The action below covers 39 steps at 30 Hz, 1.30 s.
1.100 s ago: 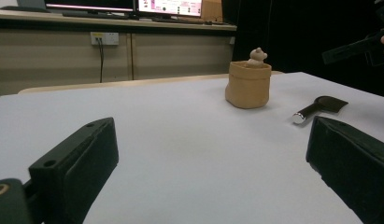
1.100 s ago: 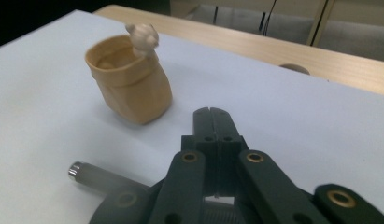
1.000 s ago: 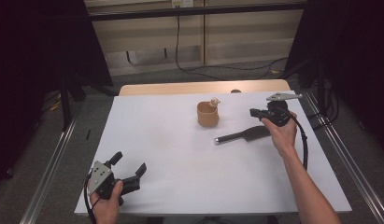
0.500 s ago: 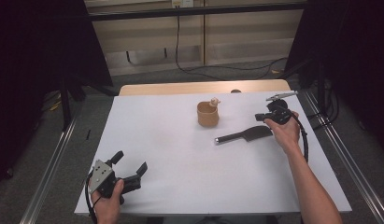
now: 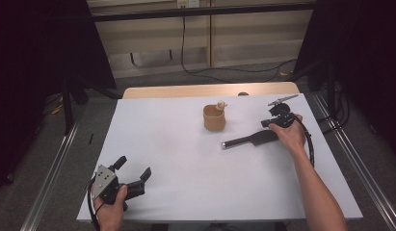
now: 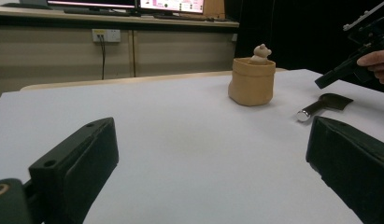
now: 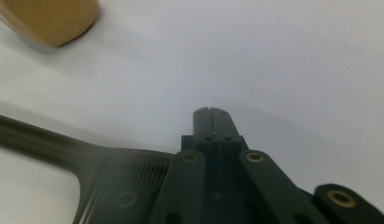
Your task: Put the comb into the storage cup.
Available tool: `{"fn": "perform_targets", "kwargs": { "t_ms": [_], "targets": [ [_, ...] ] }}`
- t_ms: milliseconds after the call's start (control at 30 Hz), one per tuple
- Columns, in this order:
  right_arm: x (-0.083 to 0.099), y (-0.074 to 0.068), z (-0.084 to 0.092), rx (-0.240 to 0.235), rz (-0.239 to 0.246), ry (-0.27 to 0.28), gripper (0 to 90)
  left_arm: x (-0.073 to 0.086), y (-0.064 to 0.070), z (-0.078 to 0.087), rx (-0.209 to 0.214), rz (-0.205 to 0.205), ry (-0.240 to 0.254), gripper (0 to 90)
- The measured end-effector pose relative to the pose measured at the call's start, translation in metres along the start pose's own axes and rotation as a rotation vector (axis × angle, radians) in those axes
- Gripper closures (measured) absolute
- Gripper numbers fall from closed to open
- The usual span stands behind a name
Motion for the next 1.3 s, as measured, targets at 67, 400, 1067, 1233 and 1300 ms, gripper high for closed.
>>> {"fn": "perform_targets", "kwargs": {
  "t_ms": [67,400,1067,1233,1300],
  "targets": [
    [0.001,0.001,-0.001,0.0,0.0,-0.003,90.0,0.0,0.0,0.0,-0.001,-0.001,0.001,2.5],
    [0.009,0.006,-0.009,0.002,-0.014,-0.04,90.0,0.002,0.003,-0.003,0.005,-0.017,-0.009,2.5],
    [0.011,0.006,-0.01,0.012,0.004,-0.057,90.0,0.002,0.001,-0.001,0.0,-0.014,-0.01,2.5],
    [0.012,0.004,-0.009,0.007,0.006,-0.059,90.0,0.001,0.001,-0.001,0.001,-0.013,-0.009,2.5],
    [0.013,0.004,-0.009,0.01,0.001,-0.057,90.0,0.001,0.001,-0.001,0.0,-0.012,-0.01,2.5]
  ]
}}
Point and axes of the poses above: each handheld gripper's, and its own axes: z roughly backward along the jaws, x roughly out of its underside, y roughly to its right, the point moved 8 cm from there along -z, roughly forward along the jaws, and after that the axes turned 10 degrees about -x, right-handed, at the moved point
